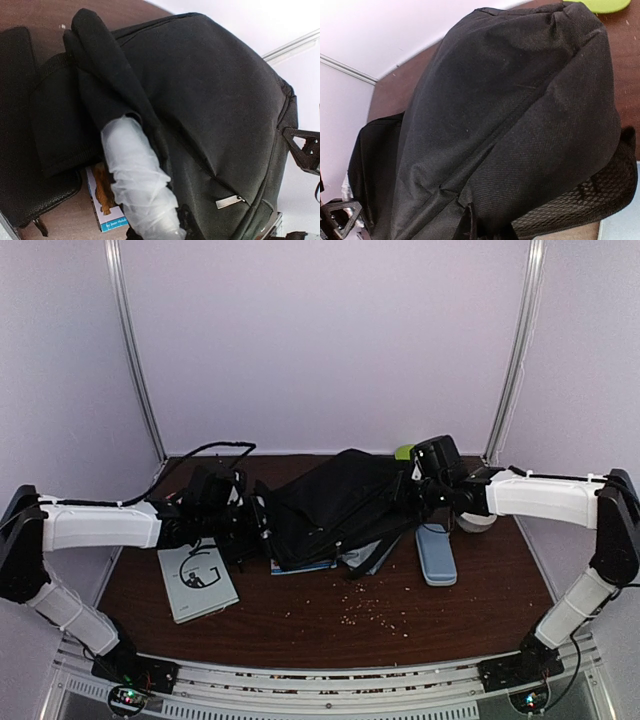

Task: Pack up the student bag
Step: Adjust the student bag at the center of the board.

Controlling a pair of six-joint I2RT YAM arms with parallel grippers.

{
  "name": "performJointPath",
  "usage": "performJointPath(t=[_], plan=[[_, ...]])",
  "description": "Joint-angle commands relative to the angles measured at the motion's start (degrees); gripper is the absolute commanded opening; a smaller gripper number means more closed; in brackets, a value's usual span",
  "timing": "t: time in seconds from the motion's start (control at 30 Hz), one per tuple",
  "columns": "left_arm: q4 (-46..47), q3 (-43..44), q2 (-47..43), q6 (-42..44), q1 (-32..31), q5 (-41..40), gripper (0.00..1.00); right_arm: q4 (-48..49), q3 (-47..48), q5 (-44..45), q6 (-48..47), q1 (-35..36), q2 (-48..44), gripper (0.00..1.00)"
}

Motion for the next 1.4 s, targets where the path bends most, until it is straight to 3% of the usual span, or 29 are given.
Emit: performJointPath(t=[0.0,0.03,0.07,0.17,0.2,0.27,0.33,0.4,0.6,0.77,0.93,1.07,1.23,1.37], plan=[[8.3,0.1,2.5,3.7,-2.8,3.6,0.00,5.1,-2.3,2.7,-2.2,-0.4,0.6,0.00],[8.2,0.3,2.8,4.0,-2.8,3.7,0.00,4.6,-2.4,2.7,-2.4,-0.4,0.5,0.00],[7.7,0.4,3.0,4.3,-2.8,3.6,0.00,3.9,-2.4,2.5,-2.7,-0.4,0.1,0.09],[4.6,1.5,2.6,6.2,-2.8,2.9,0.00,1.6,-2.6,2.4,-3.4,-0.4,-2.1,0.49],[3.4,1.8,2.3,7.0,-2.8,2.6,0.06,0.8,-2.7,2.4,-3.6,-0.3,-3.0,0.60],[1.6,2.1,1.3,9.0,-2.8,2.5,0.25,-2.0,-3.0,2.2,-4.0,-0.2,-5.0,0.71],[-0.6,1.8,-0.5,10.5,-2.9,2.4,0.50,-4.2,-3.9,2.2,-4.6,0.4,-7.5,0.75],[-3.3,1.1,-2.8,11.6,-2.9,1.8,0.66,-5.6,-5.5,2.5,-4.6,1.2,-10.2,0.75],[-14.0,-0.9,-12.5,14.0,-6.8,-6.0,0.86,-2.8,-14.0,2.4,-0.9,4.6,-17.7,0.74],[-17.9,-0.4,-16.0,14.4,-14.7,-14.2,0.82,7.7,-21.7,1.1,3.5,7.2,-19.4,0.70],[-16.2,-0.2,-12.2,10.1,-20.5,-18.4,0.77,18.7,-28.5,1.3,7.4,8.7,-19.2,0.69],[-10.4,-4.9,-12.0,6.4,-19.8,-21.8,0.77,24.1,-32.7,6.9,10.0,7.9,-20.1,0.71],[-7.1,-5.5,-10.0,5.8,-13.3,-18.2,0.75,18.9,-28.3,13.2,13.0,5.1,-17.0,0.75],[-5.3,-6.4,-8.2,5.0,-9.1,-16.0,0.59,19.6,-25.7,13.6,18.0,3.2,-11.6,0.76]])
